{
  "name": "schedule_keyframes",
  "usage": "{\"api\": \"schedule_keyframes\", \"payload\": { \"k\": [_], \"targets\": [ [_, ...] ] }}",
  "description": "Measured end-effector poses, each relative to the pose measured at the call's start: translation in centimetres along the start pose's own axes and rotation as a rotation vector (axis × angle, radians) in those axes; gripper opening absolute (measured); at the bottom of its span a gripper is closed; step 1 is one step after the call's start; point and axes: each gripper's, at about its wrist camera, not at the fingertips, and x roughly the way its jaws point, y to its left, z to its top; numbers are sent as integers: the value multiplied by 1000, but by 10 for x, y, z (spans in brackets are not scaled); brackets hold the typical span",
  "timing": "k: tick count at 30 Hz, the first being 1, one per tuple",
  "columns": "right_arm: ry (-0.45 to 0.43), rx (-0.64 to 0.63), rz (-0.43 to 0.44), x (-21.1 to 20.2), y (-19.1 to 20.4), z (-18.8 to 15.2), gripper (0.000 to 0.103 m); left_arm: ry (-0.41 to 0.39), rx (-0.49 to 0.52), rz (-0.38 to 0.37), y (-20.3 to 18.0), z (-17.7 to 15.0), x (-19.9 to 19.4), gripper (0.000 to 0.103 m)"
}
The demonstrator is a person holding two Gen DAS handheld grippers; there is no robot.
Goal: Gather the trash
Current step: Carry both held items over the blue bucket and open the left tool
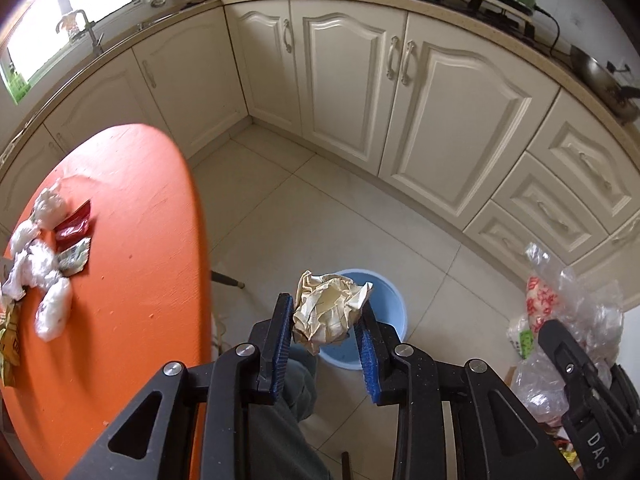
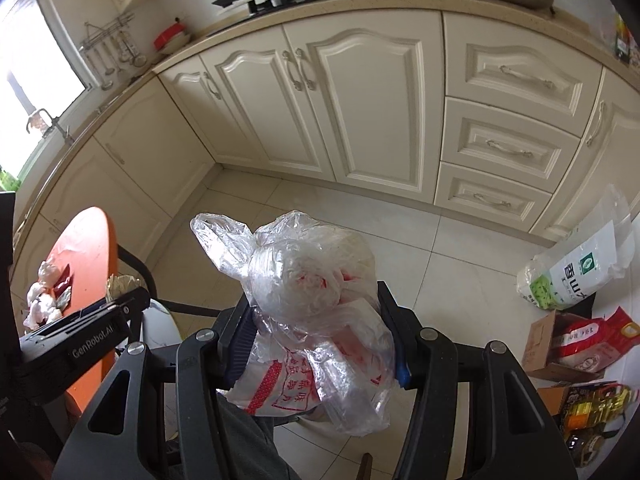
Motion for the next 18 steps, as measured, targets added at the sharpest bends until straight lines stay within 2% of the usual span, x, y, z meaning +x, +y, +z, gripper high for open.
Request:
{"api": "schedule_keyframes", "payload": {
  "k": [2, 4, 6, 8, 18],
  "targets": [
    [5, 16, -3, 5, -7, 3, 56, -13, 17, 25, -10, 4, 5, 35],
    [4, 28, -12, 8, -16, 6, 56, -15, 31, 19, -20, 6, 11, 50],
    [5, 39, -23, 10, -21, 7, 56, -10, 29, 7, -23, 7, 17, 73],
    [11, 53, -31, 14, -27, 9, 56, -3, 18, -1, -24, 8, 23, 82],
    [60, 39, -19, 35, -23, 12, 56, 50, -28, 15, -13, 17, 38, 83]
  ]
}}
